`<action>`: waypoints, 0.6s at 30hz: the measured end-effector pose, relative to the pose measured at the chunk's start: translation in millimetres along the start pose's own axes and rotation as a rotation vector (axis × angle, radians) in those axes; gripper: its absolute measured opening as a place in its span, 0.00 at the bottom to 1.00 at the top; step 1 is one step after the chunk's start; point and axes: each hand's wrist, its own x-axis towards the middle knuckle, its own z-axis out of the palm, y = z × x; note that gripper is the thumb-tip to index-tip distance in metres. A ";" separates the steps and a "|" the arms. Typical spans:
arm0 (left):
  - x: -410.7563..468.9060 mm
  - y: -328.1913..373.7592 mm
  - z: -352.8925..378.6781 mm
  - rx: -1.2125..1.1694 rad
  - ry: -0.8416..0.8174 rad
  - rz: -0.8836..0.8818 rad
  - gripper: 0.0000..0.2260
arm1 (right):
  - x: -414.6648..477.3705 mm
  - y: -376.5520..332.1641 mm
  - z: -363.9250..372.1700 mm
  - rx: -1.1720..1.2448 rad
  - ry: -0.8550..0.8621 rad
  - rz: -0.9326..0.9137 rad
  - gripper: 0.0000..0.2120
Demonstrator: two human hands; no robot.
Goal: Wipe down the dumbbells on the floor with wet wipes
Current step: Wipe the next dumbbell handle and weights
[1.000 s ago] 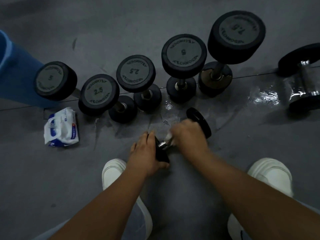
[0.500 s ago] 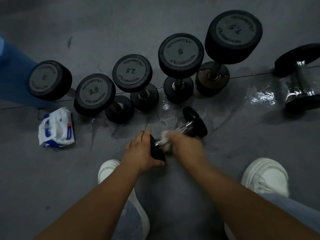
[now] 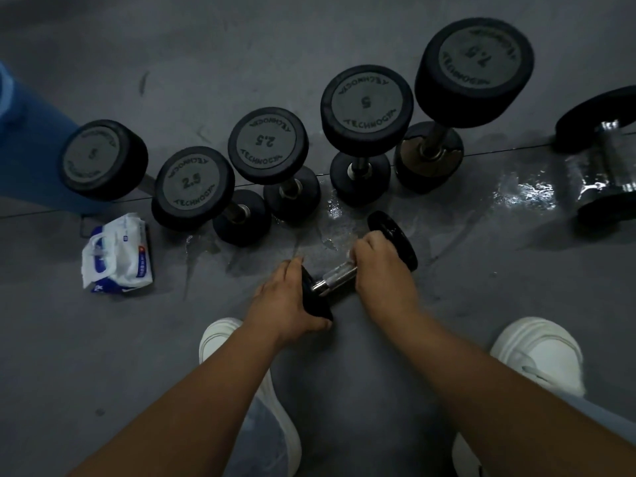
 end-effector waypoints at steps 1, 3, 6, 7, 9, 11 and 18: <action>0.7 -0.5 0.1 -0.011 0.001 0.004 0.58 | -6.5 3.3 7.0 -0.119 -0.010 -0.033 0.16; 1.2 -1.7 -0.2 -0.027 -0.004 0.011 0.59 | -19.6 10.0 16.6 -0.293 -0.039 -0.134 0.26; -5.1 -3.2 4.4 -0.021 0.068 0.052 0.59 | -12.0 20.5 16.0 -0.220 -0.002 -0.239 0.25; -9.9 -4.2 9.2 -0.030 0.113 0.076 0.58 | -5.4 21.9 15.2 -0.245 -0.012 -0.267 0.21; -19.1 -5.0 23.2 -0.064 0.179 0.108 0.55 | 5.7 20.8 12.3 -0.327 -0.088 -0.303 0.16; -22.7 -4.3 37.0 -0.029 0.227 0.096 0.56 | 13.0 16.0 11.0 -0.358 -0.215 -0.291 0.15; -4.8 -8.0 10.3 -0.167 -0.017 0.058 0.56 | 34.4 17.4 -11.7 -0.419 -0.543 -0.362 0.15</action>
